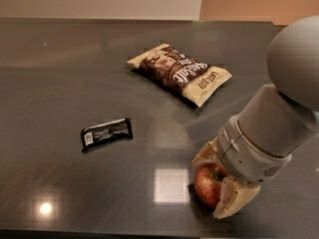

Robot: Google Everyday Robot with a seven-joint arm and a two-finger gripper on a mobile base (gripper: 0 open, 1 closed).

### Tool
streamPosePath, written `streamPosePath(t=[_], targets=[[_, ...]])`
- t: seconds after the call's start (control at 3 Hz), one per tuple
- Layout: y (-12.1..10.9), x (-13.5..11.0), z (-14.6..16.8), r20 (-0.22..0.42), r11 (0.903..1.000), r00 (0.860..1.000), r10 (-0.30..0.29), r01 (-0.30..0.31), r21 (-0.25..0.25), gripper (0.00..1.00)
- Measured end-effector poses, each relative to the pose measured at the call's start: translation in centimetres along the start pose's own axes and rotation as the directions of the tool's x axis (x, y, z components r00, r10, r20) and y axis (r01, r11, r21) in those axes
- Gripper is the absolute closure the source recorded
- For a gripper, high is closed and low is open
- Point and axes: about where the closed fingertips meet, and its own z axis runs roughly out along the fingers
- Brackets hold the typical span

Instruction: Move apple near brown chip bag

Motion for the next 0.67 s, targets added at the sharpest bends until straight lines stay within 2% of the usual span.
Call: streamPosePath(t=[0.33, 0.67], targets=[[-2.3, 0.0, -2.8, -0.008, 0.9982, 1.0, 0.024, -0.024, 0.056, 0.87], [-6.7, 0.2, -6.2, -0.017, 0.9894, 0.999, 0.051, -0.048, 0.137, 1.0]])
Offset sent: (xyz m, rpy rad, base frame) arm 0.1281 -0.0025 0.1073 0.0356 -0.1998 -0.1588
